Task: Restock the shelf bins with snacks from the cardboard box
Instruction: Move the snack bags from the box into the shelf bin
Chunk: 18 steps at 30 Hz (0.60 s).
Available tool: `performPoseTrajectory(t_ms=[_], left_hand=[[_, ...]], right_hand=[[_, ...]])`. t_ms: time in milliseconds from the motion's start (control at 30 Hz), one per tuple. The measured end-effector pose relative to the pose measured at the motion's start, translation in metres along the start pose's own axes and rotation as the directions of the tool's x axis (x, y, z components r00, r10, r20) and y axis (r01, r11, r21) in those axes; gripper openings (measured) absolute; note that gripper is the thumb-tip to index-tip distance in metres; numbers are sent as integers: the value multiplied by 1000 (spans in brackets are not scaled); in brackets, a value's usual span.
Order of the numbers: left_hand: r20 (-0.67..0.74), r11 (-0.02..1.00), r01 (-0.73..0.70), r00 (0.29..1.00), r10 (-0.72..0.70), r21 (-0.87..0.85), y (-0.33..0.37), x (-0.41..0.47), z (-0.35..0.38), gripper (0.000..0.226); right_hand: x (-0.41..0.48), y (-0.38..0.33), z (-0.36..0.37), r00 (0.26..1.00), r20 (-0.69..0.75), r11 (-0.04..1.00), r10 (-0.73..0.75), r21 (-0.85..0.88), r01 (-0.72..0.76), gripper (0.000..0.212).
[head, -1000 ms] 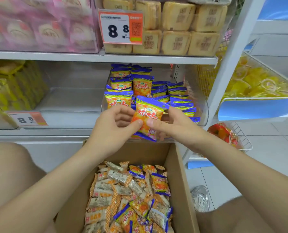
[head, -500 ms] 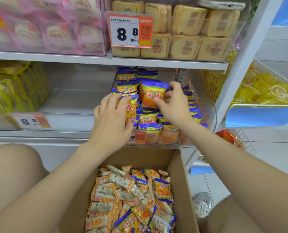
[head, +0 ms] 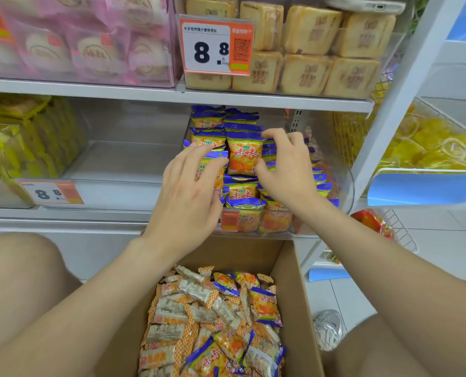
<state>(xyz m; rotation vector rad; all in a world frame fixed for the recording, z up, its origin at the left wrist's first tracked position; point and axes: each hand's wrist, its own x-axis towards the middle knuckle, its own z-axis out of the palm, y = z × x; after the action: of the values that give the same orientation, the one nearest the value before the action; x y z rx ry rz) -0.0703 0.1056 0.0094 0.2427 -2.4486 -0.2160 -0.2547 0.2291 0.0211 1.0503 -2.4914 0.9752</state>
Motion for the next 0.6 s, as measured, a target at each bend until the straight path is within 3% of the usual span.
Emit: performPoseTrajectory(t_ms=[67,133,167,233,333,400,500,600], left_hand=[[-49,999,-49,998,50,16,6,-5,-1,42],[-62,994,-105,993,105,10,13,-10,1,24],[-23,990,-138,990,137,-15,16,-14,2,15],[191,983,-149,967,168,-107,22,-25,10,5],[601,982,-80,782,167,-169,30,-48,39,2],[768,987,-65,621,156,-147,32,-64,68,3],[873,995,-21,477,99,-102,35,-87,117,12],[923,998,34,383,34,-51,38,-110,165,27]], right_hand=[[-15,-7,-12,999,-16,998,-49,49,49,34],[-35,-13,-26,991,57,991,-123,69,119,18],[-47,-14,-33,979,138,987,-148,84,137,14],[-69,-14,-46,903,395,986,-168,52,160,13],[-93,7,-49,648,753,933,-116,-142,331,17],[-105,26,-42,512,859,875,-28,-227,428,24],[-118,45,-34,426,901,824,83,-302,479,31],[-121,58,-29,404,906,816,124,-325,478,33]])
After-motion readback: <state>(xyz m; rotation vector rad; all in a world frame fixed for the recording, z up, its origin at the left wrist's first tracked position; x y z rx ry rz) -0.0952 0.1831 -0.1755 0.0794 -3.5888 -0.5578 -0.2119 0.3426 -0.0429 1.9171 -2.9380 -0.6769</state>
